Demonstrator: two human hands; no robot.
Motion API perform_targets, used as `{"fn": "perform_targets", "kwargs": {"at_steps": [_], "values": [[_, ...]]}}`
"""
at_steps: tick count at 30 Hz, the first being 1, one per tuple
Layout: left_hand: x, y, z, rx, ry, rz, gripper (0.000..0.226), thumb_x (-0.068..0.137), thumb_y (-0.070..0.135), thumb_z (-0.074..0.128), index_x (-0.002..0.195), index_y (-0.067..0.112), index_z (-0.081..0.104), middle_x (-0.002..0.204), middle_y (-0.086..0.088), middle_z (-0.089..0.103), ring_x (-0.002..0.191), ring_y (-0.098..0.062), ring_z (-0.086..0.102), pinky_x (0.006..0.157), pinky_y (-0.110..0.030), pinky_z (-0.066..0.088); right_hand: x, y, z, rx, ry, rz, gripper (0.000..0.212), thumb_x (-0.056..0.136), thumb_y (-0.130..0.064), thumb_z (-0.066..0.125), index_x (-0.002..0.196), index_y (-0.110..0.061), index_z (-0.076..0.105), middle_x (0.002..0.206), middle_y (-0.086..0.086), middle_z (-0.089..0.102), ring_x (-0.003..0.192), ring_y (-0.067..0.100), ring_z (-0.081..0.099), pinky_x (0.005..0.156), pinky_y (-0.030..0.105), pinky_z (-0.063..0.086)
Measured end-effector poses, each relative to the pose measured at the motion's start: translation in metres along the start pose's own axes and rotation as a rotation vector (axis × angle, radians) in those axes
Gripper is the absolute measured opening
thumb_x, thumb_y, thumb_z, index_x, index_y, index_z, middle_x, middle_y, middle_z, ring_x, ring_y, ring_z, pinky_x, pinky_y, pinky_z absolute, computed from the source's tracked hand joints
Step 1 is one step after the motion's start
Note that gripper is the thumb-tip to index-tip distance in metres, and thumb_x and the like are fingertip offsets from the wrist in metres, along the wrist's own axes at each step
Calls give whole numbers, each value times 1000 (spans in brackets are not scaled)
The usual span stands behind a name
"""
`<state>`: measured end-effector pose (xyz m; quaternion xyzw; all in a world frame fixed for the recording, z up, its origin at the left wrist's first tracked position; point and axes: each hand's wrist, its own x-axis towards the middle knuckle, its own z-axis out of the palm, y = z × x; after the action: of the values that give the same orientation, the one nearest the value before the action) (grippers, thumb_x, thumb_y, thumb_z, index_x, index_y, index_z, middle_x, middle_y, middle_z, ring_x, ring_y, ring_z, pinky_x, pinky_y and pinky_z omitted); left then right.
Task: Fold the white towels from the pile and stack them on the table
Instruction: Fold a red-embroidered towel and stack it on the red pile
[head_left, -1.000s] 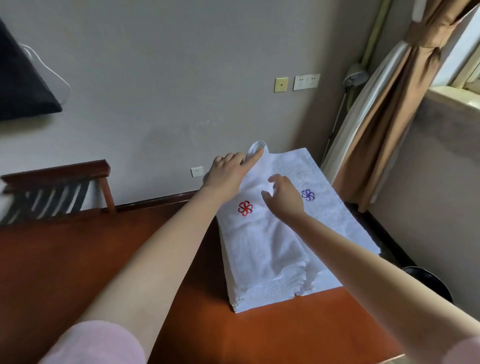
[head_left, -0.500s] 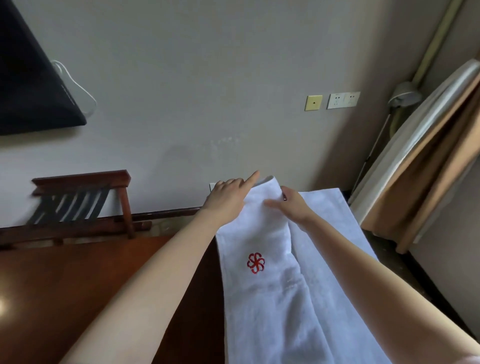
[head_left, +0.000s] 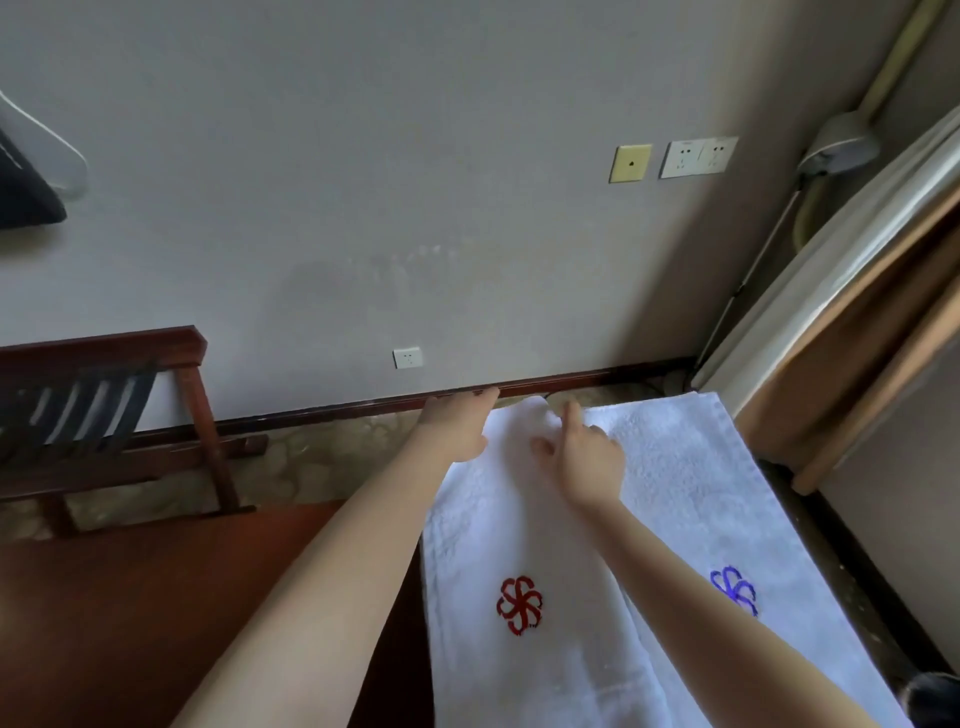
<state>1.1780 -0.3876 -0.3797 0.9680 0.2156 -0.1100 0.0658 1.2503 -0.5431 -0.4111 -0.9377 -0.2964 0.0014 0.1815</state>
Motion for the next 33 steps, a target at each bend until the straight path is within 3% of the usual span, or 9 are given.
{"fn": "perform_targets", "kwargs": {"at_steps": [2,5,10,15,18,20,23,26,33], "values": [[5,1,5,81,9,-62,51,86,36,63,126,16,39,118,-6,57,110,-27,54,83,-35,37,1,2,6,-78,-11,-19,36,91,-35,47,118,-13,42,87,4,65,88,26,58,64,33,30],[0,4,16,162,183,-141,74,81,50,65,139,19,30,132,-5,46,121,-26,42,97,-41,32,1,0,10,-155,-26,-62,39,91,-31,43,126,-14,39,94,1,64,90,25,57,65,33,31],[-55,16,48,-325,413,-446,80,90,49,52,151,15,13,157,-7,10,143,-27,13,110,-44,24,-6,-7,2,-239,-44,-89,52,93,-28,39,141,-12,28,96,4,65,93,26,54,68,34,29],[-110,41,83,-545,234,-519,73,96,53,36,153,22,4,160,-11,0,146,-27,7,110,-47,24,-35,-4,-7,-240,-45,-116,61,93,-31,40,147,-12,19,88,2,66,92,25,54,71,35,30],[-110,45,83,-463,184,-468,67,96,56,33,152,34,3,160,-9,-6,146,-28,4,113,-48,20,-46,-3,-16,-203,11,-164,69,91,-21,40,153,-20,10,81,0,61,82,25,53,70,36,33],[-102,44,79,-371,212,-413,65,96,56,33,151,37,5,160,-6,-6,147,-28,0,115,-49,17,-46,0,-19,-205,68,-174,66,91,-17,40,152,-23,17,81,1,59,77,26,52,67,35,30],[-90,40,81,-315,160,-349,62,96,56,29,151,38,5,160,0,-7,147,-26,-6,116,-50,12,-47,9,-14,-286,-3,-130,53,96,-19,34,148,-23,27,97,2,63,88,27,55,73,36,32],[-87,35,89,-330,106,-358,63,95,58,27,150,39,6,160,2,-9,147,-27,0,114,-51,17,-47,10,-4,-366,-86,-95,49,99,-22,30,148,-21,23,110,5,63,100,29,55,84,39,35],[-114,39,87,-499,122,-413,69,94,57,35,151,36,1,159,-3,-16,146,-28,5,109,-47,25,-65,8,-16,-376,-114,-120,64,93,-22,34,153,-17,10,91,1,65,93,25,52,78,36,30]]}}
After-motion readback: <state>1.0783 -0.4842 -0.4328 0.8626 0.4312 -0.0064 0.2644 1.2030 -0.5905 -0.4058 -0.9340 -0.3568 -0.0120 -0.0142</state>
